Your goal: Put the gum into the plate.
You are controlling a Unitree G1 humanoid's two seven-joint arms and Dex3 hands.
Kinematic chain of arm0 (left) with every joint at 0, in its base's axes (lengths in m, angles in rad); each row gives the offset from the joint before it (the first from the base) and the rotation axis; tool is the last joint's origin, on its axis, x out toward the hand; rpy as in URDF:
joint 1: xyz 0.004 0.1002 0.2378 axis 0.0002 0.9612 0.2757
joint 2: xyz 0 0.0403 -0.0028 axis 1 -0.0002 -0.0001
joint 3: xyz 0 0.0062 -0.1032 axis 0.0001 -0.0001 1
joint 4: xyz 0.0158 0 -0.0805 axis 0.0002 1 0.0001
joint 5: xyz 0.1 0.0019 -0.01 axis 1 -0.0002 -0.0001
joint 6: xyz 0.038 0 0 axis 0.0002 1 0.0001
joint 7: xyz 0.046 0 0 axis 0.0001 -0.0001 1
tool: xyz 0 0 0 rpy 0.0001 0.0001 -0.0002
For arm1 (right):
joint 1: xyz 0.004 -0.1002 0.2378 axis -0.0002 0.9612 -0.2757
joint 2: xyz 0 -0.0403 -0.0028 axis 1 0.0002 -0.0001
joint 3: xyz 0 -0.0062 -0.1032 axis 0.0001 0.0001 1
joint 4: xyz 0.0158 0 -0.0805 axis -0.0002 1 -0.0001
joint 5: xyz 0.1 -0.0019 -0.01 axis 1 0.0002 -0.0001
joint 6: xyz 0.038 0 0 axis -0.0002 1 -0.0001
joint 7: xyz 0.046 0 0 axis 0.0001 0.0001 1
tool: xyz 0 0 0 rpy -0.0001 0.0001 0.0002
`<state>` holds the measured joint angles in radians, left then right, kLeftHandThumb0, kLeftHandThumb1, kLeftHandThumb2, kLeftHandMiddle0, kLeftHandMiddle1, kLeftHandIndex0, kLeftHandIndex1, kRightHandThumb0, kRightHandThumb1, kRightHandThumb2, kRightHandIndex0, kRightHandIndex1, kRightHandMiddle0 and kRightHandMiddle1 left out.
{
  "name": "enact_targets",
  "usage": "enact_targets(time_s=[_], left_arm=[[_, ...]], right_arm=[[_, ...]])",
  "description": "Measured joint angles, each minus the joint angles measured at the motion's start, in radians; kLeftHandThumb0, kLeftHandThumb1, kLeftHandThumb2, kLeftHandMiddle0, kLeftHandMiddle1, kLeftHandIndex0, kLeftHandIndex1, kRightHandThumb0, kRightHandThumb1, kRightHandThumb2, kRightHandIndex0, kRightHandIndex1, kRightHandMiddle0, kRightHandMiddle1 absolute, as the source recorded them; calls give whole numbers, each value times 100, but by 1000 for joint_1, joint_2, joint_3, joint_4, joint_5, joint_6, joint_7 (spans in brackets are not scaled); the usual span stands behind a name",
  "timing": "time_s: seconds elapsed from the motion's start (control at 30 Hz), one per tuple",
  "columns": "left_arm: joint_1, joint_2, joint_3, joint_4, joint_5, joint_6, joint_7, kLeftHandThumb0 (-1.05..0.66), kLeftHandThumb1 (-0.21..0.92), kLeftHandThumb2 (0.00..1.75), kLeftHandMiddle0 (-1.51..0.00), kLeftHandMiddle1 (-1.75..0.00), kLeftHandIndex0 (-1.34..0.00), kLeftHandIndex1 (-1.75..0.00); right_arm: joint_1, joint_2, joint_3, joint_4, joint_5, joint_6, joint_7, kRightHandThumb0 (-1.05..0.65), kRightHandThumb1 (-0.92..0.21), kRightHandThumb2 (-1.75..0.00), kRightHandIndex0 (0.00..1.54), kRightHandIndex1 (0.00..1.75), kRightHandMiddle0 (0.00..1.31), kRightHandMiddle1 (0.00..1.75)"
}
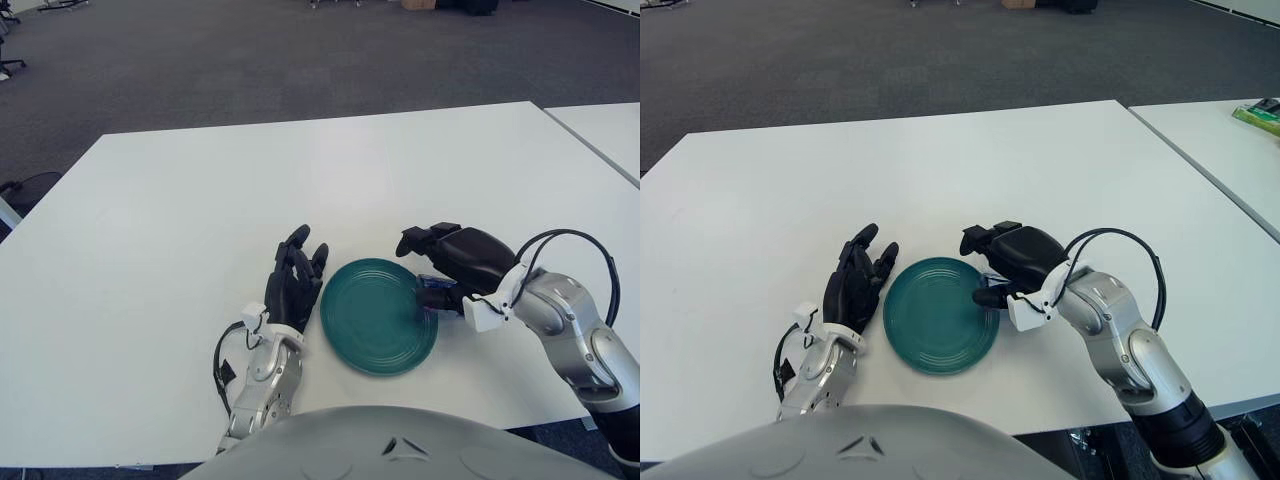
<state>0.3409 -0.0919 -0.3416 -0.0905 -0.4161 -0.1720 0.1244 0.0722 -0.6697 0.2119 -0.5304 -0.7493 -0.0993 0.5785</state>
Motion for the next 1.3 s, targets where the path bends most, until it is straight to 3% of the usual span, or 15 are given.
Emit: enact_targets(time_s=[0.6, 1.3], left_arm=[[-2, 1, -7, 5, 5, 0, 13, -69, 92, 83, -50, -1, -4, -80], [-2, 1, -7, 3, -8, 0, 13, -69, 92, 82, -51, -1, -5, -81]], right_arm=[[-20, -15, 0, 1, -49, -60, 8, -100, -92, -113, 37, 3, 0, 82], [-22, 17, 9, -19, -62, -46, 24, -100, -92, -111, 37, 1, 0, 72]])
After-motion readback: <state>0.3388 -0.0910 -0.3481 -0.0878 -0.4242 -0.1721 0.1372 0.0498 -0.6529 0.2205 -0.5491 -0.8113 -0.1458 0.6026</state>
